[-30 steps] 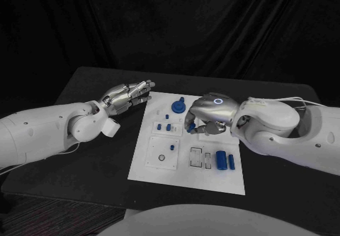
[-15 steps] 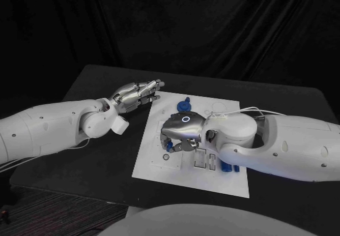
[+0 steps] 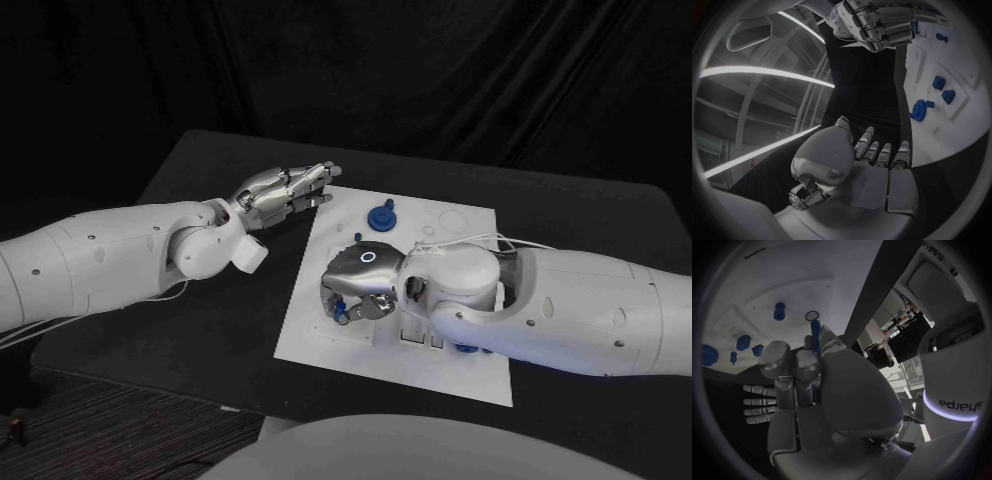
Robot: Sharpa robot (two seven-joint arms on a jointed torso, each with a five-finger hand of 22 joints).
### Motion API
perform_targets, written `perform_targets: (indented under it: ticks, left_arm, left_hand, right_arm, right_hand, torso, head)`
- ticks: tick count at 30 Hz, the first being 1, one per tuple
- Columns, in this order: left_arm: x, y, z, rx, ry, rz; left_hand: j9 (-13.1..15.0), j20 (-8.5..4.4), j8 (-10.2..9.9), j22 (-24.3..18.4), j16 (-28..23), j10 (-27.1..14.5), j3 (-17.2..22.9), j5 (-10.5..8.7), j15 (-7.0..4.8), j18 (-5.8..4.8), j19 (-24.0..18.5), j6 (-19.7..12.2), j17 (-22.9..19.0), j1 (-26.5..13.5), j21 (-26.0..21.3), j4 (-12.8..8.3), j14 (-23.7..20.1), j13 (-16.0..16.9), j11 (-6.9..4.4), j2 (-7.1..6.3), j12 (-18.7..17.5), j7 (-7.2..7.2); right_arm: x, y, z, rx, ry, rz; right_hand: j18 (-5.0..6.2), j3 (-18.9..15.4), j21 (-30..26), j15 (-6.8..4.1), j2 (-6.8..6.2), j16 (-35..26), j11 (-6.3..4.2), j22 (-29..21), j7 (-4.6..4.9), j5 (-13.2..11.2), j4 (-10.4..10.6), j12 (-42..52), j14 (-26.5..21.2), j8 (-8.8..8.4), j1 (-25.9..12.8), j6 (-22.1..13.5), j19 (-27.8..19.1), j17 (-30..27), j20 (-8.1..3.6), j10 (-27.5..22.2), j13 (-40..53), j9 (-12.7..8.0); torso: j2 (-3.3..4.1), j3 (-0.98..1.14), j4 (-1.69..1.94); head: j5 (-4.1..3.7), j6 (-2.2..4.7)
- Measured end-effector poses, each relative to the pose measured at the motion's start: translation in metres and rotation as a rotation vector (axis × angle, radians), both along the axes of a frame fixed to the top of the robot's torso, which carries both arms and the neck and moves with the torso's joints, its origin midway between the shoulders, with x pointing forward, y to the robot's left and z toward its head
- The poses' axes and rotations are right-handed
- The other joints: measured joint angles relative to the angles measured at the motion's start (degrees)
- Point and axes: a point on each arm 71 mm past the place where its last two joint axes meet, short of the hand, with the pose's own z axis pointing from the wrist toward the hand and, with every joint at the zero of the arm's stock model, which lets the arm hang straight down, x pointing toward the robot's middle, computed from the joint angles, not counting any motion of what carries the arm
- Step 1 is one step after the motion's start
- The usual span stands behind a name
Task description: Assemble the parts on the task board
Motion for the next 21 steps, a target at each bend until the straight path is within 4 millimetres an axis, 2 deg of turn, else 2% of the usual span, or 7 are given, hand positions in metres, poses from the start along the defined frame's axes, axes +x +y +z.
perform_targets:
  ticks: [7,21]
  left_arm:
    - [-0.0007,-0.0002,0.0002,-0.001,0.0,-0.001]
    - [-0.0007,0.0008,0.0002,-0.001,0.0,0.001]
  left_hand:
    - [0.0,0.0,0.0,0.0,0.0,0.0,0.1,0.0,0.0,0.0,0.0,0.0,0.0,0.0,0.0,-0.1,0.0,0.0,0.0,0.0,0.0,0.0]
    - [0.0,0.0,0.0,0.0,0.0,0.0,0.1,0.0,0.0,0.0,0.0,0.0,0.0,0.0,0.0,-0.1,0.0,0.0,0.0,0.0,0.0,0.0]
  right_arm:
    - [-0.0005,0.0003,-0.0049,0.001,0.01,0.004]
    - [0.001,-0.0022,-0.0067,-0.005,0.005,0.007]
  right_hand:
    - [0.0,0.0,0.4,0.0,-0.36,0.3,0.0,0.0,0.0,0.0,0.0,-0.2,0.0,0.0,0.2,0.0,0.2,0.2,0.2,0.0,0.0,-0.1]
    - [0.0,0.6,0.7,0.0,-0.99,0.3,0.23,0.0,0.21,0.9,-0.6,-0.8,0.0,-0.33,0.5,0.2,0.2,-0.2,0.2,0.2,-0.2,-0.2]
  torso:
    - [0.0,-0.02,0.04]
    - [0.08,-0.01,-0.22]
  head:
    - [-0.02,0.0]
    - [0.1,0.0]
